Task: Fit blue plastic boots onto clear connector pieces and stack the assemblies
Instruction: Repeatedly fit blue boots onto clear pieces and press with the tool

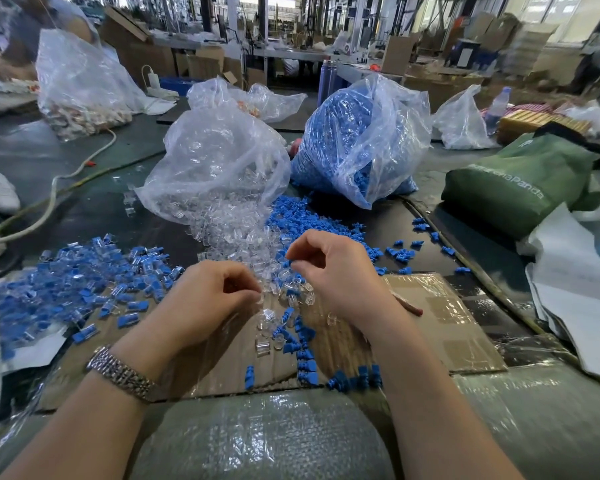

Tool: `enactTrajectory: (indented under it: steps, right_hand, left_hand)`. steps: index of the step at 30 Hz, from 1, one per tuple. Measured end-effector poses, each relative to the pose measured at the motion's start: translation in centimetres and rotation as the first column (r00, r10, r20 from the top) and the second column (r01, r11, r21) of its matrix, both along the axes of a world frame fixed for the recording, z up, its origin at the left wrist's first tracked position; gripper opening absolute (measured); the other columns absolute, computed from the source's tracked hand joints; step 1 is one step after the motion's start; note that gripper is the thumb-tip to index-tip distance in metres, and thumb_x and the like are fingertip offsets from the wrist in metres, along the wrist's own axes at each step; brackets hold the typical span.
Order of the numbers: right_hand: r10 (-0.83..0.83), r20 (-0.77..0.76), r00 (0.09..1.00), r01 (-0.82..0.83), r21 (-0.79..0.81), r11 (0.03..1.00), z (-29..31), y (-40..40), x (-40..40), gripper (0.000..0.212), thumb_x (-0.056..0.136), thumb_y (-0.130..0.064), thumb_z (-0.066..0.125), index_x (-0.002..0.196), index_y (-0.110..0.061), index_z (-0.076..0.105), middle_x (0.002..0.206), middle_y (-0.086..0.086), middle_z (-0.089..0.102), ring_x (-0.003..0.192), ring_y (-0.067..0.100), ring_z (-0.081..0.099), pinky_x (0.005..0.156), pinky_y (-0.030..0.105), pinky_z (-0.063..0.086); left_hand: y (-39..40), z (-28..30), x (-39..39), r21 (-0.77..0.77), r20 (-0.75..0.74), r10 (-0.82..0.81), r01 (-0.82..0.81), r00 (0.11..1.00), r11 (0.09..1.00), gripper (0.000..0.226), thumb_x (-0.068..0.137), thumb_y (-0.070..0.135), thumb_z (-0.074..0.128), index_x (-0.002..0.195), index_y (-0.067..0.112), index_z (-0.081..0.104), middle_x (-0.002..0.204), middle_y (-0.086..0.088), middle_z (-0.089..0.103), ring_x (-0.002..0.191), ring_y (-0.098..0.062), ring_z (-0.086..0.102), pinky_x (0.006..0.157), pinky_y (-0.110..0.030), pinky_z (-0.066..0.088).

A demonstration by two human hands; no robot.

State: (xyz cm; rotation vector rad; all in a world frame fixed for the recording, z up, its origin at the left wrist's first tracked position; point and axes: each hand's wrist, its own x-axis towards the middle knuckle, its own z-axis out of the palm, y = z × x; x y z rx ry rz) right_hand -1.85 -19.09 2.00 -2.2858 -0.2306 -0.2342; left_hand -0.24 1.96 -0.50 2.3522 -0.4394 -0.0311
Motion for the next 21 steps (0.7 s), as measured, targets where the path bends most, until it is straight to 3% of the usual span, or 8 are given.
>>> enactTrajectory:
  steps: [2,5,8,11,13,16,21]
  right_hand:
    - [0.024,-0.022,0.999,-0.023,0.074,0.997,0.1,0.0,-0.1,0.010,0.095,-0.014,0.070,0.097,-0.023,0.074,0.087,-0.012,0.071,0.079,-0.001,0.064,0.073,0.011,0.049]
    - [0.060,-0.063,0.996,-0.049,0.165,0.985,0.3,0.0,-0.2,0.008,0.095,-0.014,0.071,0.095,-0.023,0.073,0.085,-0.005,0.072,0.081,0.010,0.068,0.078,0.025,0.057]
    - [0.115,-0.034,0.993,-0.104,0.237,0.966,0.6,0.1,-0.3,0.006,0.093,-0.012,0.073,0.093,-0.019,0.072,0.083,0.001,0.072,0.076,0.013,0.067,0.077,0.028,0.058]
    - [0.163,0.039,0.986,-0.167,0.257,0.952,0.5,0.4,-0.6,0.007,0.091,-0.009,0.074,0.091,-0.016,0.073,0.080,0.001,0.072,0.072,0.007,0.064,0.071,0.022,0.054]
    - [0.175,0.085,0.981,-0.189,0.213,0.959,0.3,0.7,-0.6,0.008,0.091,-0.007,0.073,0.091,-0.015,0.074,0.080,-0.001,0.073,0.075,0.010,0.067,0.075,0.026,0.056]
    - [0.185,0.124,0.975,-0.201,0.125,0.972,-0.1,1.0,-0.6,0.011,0.090,-0.005,0.073,0.090,-0.015,0.074,0.080,-0.004,0.072,0.078,0.011,0.066,0.080,0.031,0.055]
    - [0.231,0.152,0.961,-0.238,0.031,0.971,-0.2,1.1,-0.6,0.010,0.088,-0.004,0.075,0.091,-0.014,0.075,0.082,-0.005,0.071,0.081,0.008,0.066,0.080,0.022,0.054]
  left_hand:
    - [0.2,0.4,-0.1,-0.186,-0.105,-0.010,-0.010,0.994,0.983,0.006,0.090,0.015,0.074,0.088,0.021,0.073,0.080,0.008,0.077,0.074,-0.004,0.072,0.068,-0.014,0.053]
    - [0.1,1.2,-0.5,-0.496,-0.287,-0.088,-0.069,0.954,0.866,0.010,0.086,0.011,0.072,0.094,0.005,0.071,0.085,-0.013,0.078,0.082,-0.028,0.077,0.067,-0.026,0.062]
    - [-0.2,1.5,-0.6,-0.631,-0.380,-0.136,-0.149,0.915,0.762,0.023,0.081,0.014,0.073,0.098,-0.002,0.069,0.092,-0.021,0.077,0.089,-0.034,0.077,0.071,-0.029,0.063]
    - [-0.2,1.7,-0.5,-0.670,-0.433,-0.170,-0.190,0.885,0.717,0.029,0.078,0.017,0.075,0.096,-0.004,0.066,0.100,-0.020,0.077,0.091,-0.034,0.076,0.069,-0.028,0.063]
    - [-0.2,1.6,-0.6,-0.678,-0.446,-0.178,-0.200,0.877,0.708,0.031,0.077,0.017,0.075,0.096,-0.005,0.064,0.099,-0.020,0.077,0.088,-0.033,0.077,0.065,-0.026,0.062]
    - [-0.3,1.7,-0.7,-0.670,-0.460,-0.180,-0.208,0.869,0.713,0.031,0.078,0.015,0.073,0.098,-0.006,0.063,0.095,-0.022,0.076,0.085,-0.032,0.077,0.064,-0.026,0.061]
    - [-0.2,1.5,-0.5,-0.641,-0.482,-0.186,-0.201,0.856,0.741,0.024,0.089,0.009,0.069,0.103,-0.010,0.064,0.097,-0.025,0.075,0.086,-0.033,0.077,0.066,-0.026,0.061]
